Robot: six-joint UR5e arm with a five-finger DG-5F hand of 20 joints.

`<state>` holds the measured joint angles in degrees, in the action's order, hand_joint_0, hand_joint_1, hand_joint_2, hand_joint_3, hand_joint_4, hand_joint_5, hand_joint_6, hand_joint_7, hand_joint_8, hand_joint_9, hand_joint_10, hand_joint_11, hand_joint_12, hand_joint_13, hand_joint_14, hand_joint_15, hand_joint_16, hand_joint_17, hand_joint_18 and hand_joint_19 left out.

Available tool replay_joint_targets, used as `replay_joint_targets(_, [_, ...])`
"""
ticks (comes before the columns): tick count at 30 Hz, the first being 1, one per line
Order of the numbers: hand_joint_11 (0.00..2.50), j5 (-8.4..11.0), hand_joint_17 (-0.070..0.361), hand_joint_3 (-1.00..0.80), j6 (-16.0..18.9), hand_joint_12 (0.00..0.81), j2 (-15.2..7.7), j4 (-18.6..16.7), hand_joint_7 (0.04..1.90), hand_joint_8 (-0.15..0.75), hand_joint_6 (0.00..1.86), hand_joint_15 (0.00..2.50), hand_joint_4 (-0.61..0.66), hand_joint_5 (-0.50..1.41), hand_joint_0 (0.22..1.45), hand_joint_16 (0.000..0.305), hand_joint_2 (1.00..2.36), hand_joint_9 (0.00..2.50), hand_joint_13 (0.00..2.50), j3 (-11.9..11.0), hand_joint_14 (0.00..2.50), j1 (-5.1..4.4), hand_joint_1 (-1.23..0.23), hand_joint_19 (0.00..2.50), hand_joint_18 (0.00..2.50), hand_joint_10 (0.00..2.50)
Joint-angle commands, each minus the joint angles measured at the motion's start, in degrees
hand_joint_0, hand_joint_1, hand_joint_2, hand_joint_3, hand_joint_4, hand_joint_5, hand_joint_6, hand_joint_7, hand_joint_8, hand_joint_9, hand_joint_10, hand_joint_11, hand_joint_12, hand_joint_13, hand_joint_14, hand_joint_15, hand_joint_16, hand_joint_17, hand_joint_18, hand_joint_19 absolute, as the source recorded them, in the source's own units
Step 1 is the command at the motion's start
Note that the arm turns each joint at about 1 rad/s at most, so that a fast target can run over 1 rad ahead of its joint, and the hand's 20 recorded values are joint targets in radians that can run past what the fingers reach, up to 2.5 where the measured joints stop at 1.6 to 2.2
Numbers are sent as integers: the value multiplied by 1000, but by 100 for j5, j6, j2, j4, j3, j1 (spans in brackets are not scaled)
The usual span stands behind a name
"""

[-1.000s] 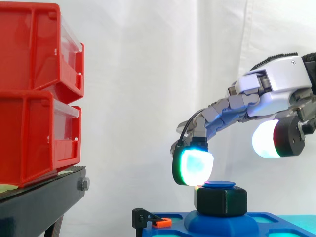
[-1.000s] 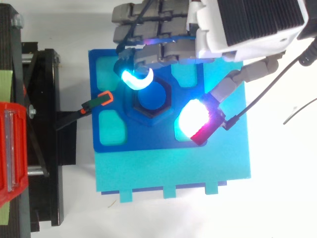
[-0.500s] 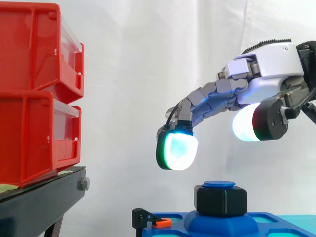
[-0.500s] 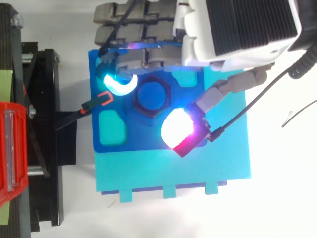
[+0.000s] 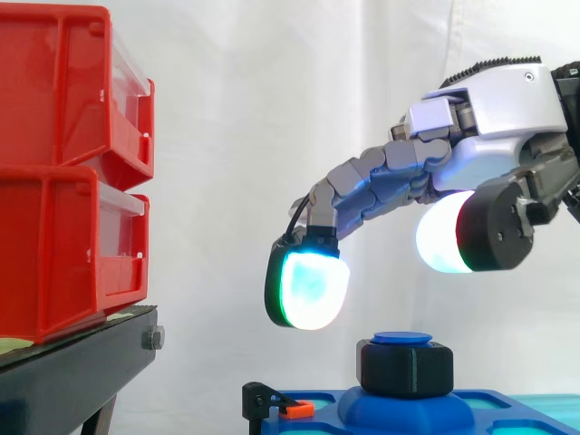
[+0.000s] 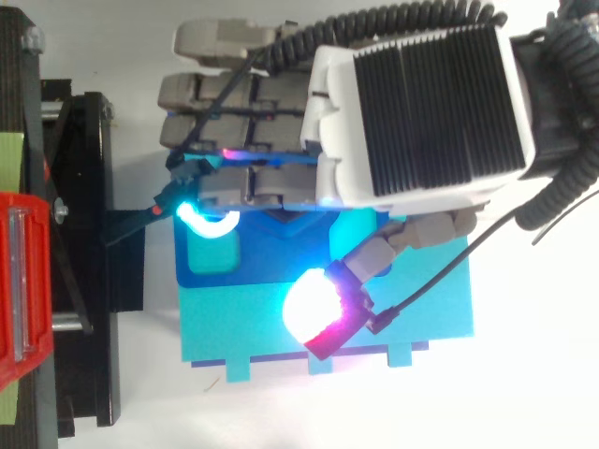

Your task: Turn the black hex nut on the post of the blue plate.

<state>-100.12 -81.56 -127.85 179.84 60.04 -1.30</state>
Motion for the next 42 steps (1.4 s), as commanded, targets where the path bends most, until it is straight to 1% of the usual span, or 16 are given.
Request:
replay_joint_targets(1, [0,124,108,-500,0,385,-3,-10,894,301,503,0,249,-179,484,48,1000,385,123,104,0,-107,-401,180,0,0])
replay_joint_targets(4, [0,133,108,-500,9,385,6,7,895,300,502,0,251,-178,484,48,1000,386,123,165,0,-151,-400,180,0,0])
replay_joint_targets(6, [0,133,108,-500,9,384,6,16,895,300,502,0,255,-178,484,48,1000,386,123,165,0,-160,-398,178,0,0])
replay_joint_targets(14, [0,115,108,-500,-9,384,-3,121,899,300,503,0,259,-176,484,48,1000,384,124,165,1,-160,-392,166,0,1])
replay_joint_targets(22, [0,45,109,-500,-132,384,-3,148,897,301,503,0,259,-175,484,48,1000,386,124,165,0,-89,-392,169,0,0])
replay_joint_targets(25, [0,10,109,-500,-237,383,6,148,896,301,503,0,259,-175,484,49,1000,387,124,165,0,-45,-392,176,0,0])
replay_joint_targets(42, [0,-201,109,-500,-334,384,6,130,896,300,503,0,258,-175,486,49,1000,388,126,174,0,95,-392,178,0,0])
